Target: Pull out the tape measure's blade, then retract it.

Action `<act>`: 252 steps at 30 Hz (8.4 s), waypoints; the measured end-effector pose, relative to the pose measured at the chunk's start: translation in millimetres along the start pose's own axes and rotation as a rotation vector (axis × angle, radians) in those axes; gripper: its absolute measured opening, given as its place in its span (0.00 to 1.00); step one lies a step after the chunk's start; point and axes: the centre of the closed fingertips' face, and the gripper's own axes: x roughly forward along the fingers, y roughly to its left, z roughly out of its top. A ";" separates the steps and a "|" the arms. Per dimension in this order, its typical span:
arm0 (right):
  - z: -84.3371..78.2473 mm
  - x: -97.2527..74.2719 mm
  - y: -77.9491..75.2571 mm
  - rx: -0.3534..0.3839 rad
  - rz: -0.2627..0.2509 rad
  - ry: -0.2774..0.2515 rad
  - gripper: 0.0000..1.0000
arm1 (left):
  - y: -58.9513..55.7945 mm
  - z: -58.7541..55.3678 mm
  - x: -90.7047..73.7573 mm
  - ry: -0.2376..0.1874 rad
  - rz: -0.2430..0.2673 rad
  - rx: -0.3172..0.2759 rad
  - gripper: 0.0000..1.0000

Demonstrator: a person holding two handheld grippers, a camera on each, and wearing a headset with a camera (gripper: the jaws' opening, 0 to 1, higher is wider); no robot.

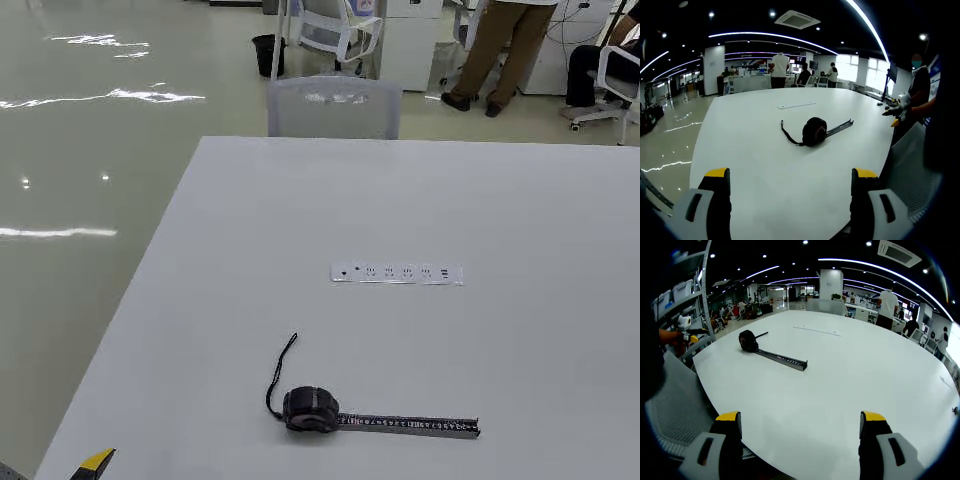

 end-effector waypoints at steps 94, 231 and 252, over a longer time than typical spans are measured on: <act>52.4 86.4 -1.0 -0.322 0.214 0.112 0.90 | -64.9 33.9 125.6 0.007 0.093 -0.031 0.99; 45.7 201.6 -3.8 -0.703 0.479 0.628 0.14 | -56.7 27.4 234.8 0.045 0.438 -0.275 0.77; 46.5 201.2 -3.2 -0.694 0.474 0.627 0.13 | -62.5 22.3 243.1 0.108 0.409 -0.198 0.63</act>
